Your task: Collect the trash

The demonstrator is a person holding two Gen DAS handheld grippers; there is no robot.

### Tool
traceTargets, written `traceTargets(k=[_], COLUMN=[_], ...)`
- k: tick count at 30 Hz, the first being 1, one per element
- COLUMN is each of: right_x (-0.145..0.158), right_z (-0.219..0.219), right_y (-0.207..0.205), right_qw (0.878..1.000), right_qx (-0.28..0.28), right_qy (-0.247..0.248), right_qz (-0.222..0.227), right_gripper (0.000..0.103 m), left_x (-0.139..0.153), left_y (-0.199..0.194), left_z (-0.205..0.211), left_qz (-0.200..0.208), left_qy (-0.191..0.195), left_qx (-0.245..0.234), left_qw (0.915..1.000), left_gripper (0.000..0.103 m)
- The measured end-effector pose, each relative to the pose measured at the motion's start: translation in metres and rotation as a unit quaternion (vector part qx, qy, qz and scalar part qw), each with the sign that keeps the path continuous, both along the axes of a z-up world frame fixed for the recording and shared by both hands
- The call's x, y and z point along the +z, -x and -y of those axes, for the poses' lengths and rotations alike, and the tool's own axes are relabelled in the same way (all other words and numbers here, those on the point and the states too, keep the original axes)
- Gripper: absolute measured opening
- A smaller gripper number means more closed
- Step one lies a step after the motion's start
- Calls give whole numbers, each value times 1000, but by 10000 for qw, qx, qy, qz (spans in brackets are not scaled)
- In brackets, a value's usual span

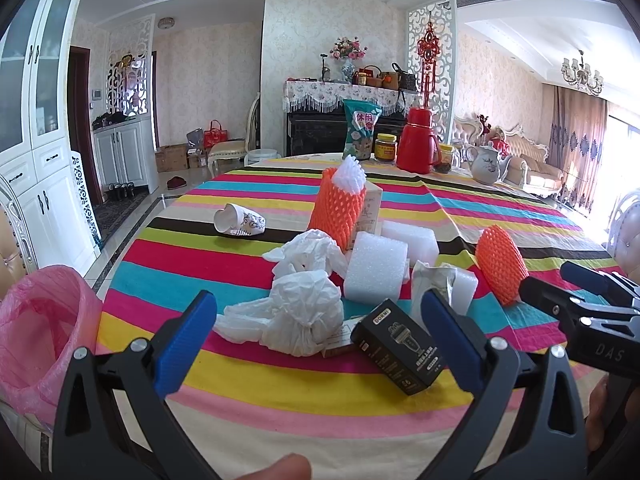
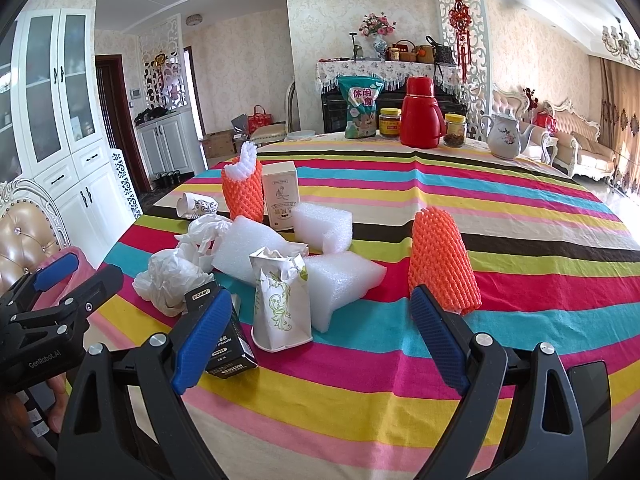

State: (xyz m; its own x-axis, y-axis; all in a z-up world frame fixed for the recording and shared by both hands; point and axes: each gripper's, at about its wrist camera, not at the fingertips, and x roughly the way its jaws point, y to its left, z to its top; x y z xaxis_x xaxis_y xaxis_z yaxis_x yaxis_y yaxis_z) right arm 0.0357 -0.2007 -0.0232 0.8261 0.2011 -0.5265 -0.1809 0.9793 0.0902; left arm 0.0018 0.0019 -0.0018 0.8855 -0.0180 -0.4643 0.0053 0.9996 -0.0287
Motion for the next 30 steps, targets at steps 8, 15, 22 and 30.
traceTargets(k=[8, 15, 22, 30], right_x=[0, 0, 0, -3], right_z=[0, 0, 0, 0], right_y=[0, 0, 0, -1], right_qw=[10000, 10000, 10000, 9999], right_qx=[3, -2, 2, 19], right_qy=[4, 5, 0, 19], right_qz=[-3, 2, -9, -103], right_gripper=[85, 85, 85, 85], left_x=[0, 0, 0, -2], left_y=[0, 0, 0, -4], left_z=[0, 0, 0, -9], left_qz=[-3, -1, -7, -132], left_qy=[-4, 0, 3, 131], left_qx=[2, 1, 0, 68], left_qw=[10000, 10000, 10000, 9998], left_gripper=[99, 99, 99, 99])
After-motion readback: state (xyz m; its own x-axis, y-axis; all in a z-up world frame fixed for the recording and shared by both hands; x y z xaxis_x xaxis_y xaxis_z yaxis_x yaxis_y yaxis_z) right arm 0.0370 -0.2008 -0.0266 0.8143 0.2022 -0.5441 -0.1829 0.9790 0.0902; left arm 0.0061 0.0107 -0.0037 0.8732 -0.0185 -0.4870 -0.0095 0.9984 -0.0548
